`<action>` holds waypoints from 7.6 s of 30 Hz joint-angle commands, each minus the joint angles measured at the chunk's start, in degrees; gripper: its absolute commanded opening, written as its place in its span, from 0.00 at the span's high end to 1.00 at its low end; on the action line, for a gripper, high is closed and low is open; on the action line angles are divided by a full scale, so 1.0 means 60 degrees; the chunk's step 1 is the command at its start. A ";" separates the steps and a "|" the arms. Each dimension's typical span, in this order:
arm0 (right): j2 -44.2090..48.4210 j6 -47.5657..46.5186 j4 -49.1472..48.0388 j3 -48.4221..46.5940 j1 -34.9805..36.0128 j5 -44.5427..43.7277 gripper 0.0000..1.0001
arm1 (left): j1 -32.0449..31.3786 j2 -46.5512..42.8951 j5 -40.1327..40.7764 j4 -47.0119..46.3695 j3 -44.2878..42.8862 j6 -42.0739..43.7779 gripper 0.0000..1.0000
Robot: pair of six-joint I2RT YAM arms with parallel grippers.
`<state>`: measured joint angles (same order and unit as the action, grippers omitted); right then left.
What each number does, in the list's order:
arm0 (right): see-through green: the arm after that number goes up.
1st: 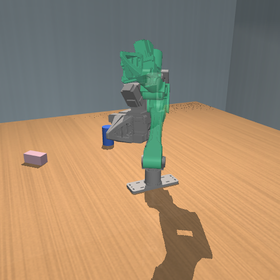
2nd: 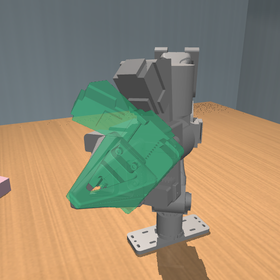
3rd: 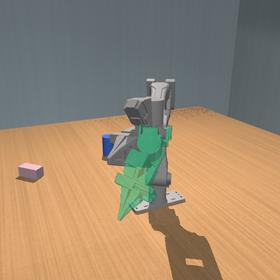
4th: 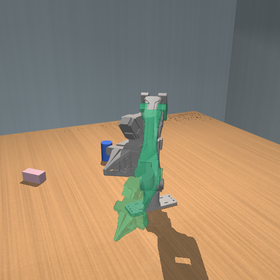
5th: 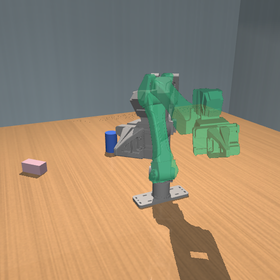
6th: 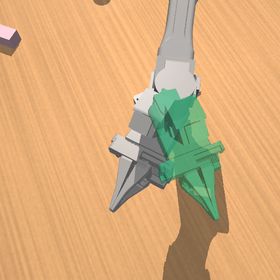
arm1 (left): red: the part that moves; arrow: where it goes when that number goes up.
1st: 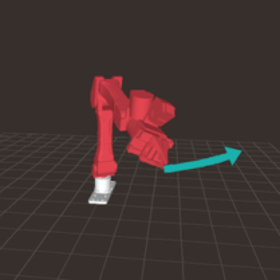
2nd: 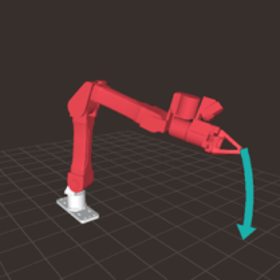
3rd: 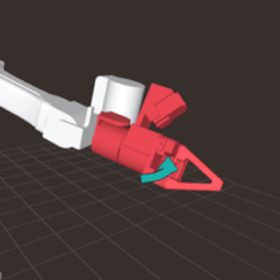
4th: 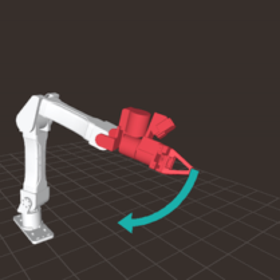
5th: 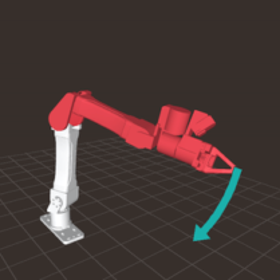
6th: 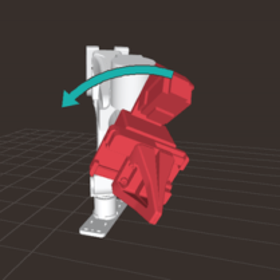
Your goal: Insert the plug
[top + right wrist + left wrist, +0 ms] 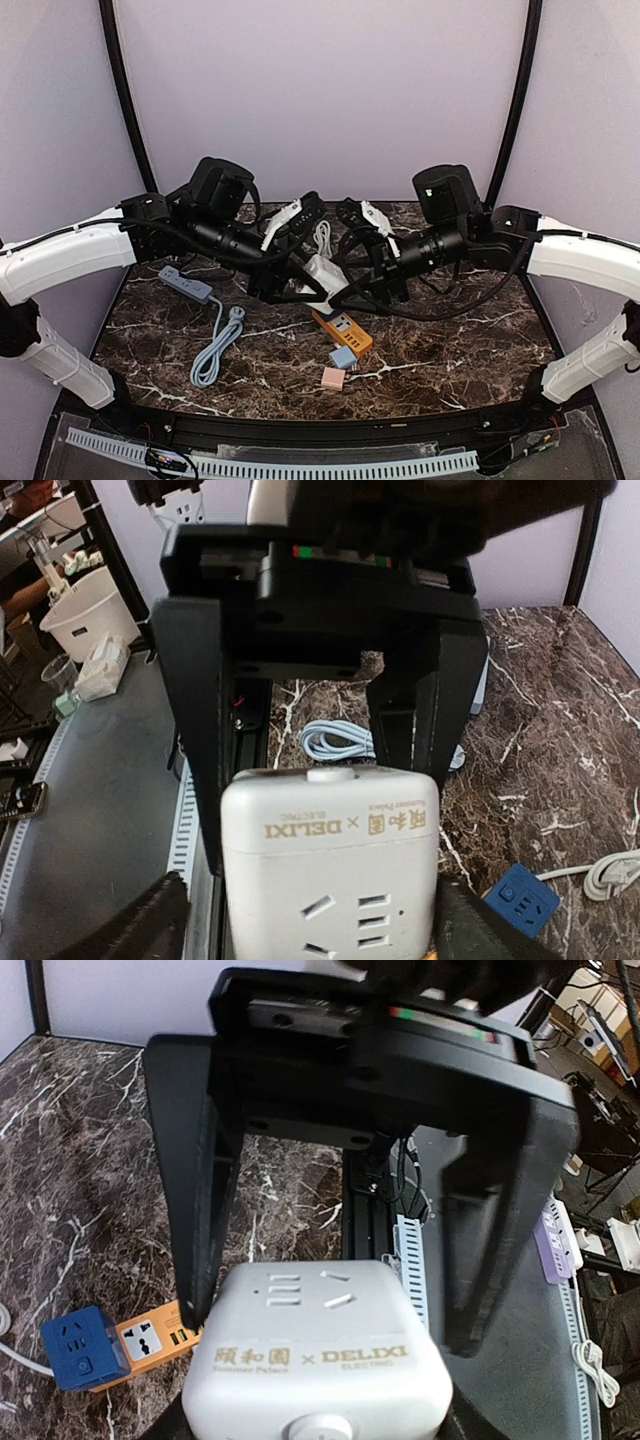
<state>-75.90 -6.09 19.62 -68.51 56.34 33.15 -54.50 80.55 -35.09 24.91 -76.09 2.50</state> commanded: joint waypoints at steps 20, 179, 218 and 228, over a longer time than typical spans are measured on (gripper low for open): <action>0.2623 0.1011 -0.1412 0.2415 -0.0168 -0.4464 0.01 | 0.0108 -0.0734 0.5524 0.1895 -0.0398 -0.0965 0.99; 0.0276 0.3282 0.2042 0.0858 0.0614 -0.6261 0.01 | 0.8315 0.4986 0.4717 0.5293 -0.1662 0.3007 0.99; -0.0285 0.2781 0.2304 0.0404 0.0644 -0.6140 0.01 | 0.8318 0.4636 0.5221 0.4395 -0.0638 0.4139 0.99; -0.0162 0.2844 0.2375 0.0490 0.0659 -0.6193 0.01 | 0.8319 0.4857 0.4928 0.4333 -0.0697 0.2836 0.99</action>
<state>-77.06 11.16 33.61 -64.82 59.64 -3.86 -4.40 106.89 -5.21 52.25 -82.17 22.13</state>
